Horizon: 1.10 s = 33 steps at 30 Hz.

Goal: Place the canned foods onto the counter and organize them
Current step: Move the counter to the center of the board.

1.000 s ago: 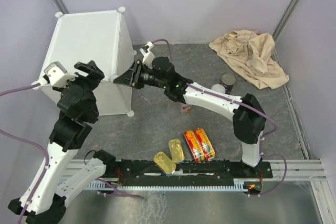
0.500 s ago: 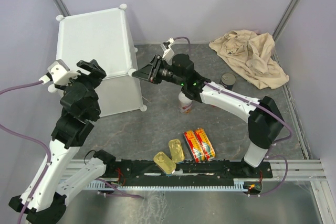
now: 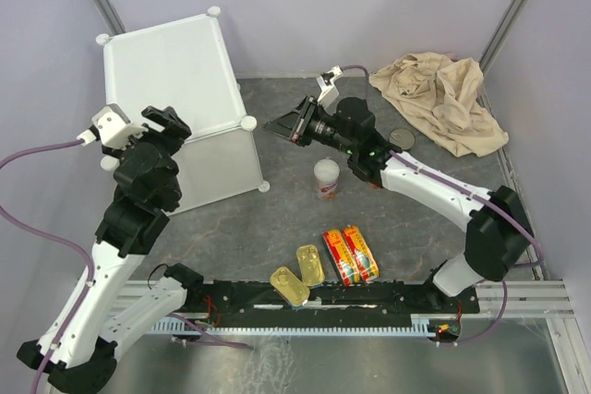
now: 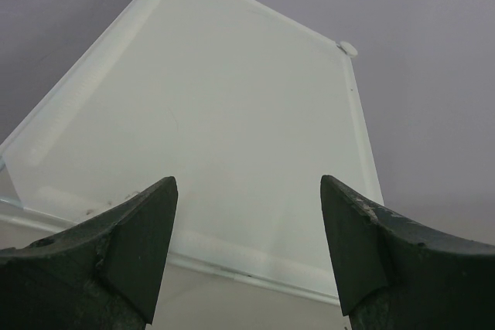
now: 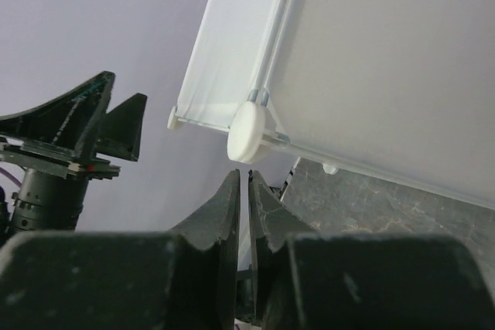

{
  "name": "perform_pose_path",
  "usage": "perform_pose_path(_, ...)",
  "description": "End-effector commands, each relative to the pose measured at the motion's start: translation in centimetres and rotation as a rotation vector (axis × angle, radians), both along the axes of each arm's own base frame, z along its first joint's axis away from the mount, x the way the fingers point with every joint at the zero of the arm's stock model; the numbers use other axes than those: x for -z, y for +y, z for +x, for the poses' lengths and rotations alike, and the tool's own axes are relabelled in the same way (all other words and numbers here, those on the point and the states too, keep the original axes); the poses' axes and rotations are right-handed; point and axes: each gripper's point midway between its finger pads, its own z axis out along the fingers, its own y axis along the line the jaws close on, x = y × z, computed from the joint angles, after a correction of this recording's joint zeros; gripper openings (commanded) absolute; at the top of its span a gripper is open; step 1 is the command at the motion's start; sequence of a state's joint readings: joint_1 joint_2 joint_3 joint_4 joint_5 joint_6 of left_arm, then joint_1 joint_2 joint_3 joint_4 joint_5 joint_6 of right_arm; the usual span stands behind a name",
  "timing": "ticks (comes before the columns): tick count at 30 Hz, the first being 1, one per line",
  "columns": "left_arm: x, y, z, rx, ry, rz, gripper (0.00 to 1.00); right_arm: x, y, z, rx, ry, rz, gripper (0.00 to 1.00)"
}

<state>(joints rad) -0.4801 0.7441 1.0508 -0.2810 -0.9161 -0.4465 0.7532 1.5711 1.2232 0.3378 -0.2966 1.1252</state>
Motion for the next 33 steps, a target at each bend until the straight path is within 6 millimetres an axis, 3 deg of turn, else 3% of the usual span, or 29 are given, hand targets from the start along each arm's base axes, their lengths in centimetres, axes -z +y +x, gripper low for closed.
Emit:
perform_pose_path(1, -0.4, 0.3, 0.1, -0.031, -0.023, -0.008, 0.81, -3.7, -2.0, -1.5, 0.004, -0.117, 0.040, 0.14)
perform_pose_path(5, -0.2, 0.3, 0.2, -0.033, -0.016, -0.005, 0.81, -4.2, -3.0, -1.8, 0.020, -0.144, -0.010, 0.18)
perform_pose_path(11, -0.2, -0.6, 1.4, -0.013, 0.009, -0.001, 0.83, -4.3, -1.0, 0.2, -0.021, -0.128, -0.061, 0.54)
perform_pose_path(16, -0.6, -1.6, 2.7, 0.012, 0.033, -0.002, 0.86, -4.2, 0.6, 1.4, -0.063, -0.111, -0.068, 0.67)
perform_pose_path(24, -2.0, -2.2, 5.6, 0.065, 0.049, -0.055, 0.92, -3.0, 2.3, 2.3, -0.112, -0.080, -0.099, 0.69)
perform_pose_path(29, -2.1, -0.8, 6.2, 0.036, 0.056, -0.070, 0.92, -2.3, 2.9, 2.1, -0.148, -0.066, -0.114, 0.68)
perform_pose_path(33, -2.0, 0.9, 6.3, 0.002, 0.054, -0.101, 0.93, -2.4, 3.2, 1.9, -0.163, -0.071, -0.100, 0.62)
